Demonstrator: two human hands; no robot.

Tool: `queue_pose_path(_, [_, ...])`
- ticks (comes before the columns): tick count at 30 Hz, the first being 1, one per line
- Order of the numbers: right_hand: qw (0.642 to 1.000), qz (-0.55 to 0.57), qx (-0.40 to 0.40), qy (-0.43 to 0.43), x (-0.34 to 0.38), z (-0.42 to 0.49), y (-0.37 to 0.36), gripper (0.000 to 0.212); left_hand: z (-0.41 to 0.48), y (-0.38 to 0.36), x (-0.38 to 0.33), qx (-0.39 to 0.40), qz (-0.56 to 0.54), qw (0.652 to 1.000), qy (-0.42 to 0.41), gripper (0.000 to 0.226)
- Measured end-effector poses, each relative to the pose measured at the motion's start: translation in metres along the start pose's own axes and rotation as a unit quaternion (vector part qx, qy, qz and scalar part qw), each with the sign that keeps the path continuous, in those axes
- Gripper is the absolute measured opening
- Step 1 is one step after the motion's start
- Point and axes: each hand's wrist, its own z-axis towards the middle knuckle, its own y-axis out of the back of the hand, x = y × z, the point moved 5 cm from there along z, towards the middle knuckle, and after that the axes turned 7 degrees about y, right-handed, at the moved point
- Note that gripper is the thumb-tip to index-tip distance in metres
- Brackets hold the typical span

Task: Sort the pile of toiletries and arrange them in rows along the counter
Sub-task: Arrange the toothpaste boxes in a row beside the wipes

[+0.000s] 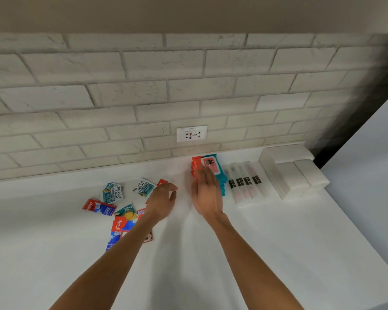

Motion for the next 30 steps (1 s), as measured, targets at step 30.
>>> queue_pose_path(30, [0.967, -0.03, 0.237, -0.091, 0.121, -0.05, -0.133, 0.064, -0.127, 0.054, 0.19, 0.089, 0.16, 0.983, -0.005, 0.06])
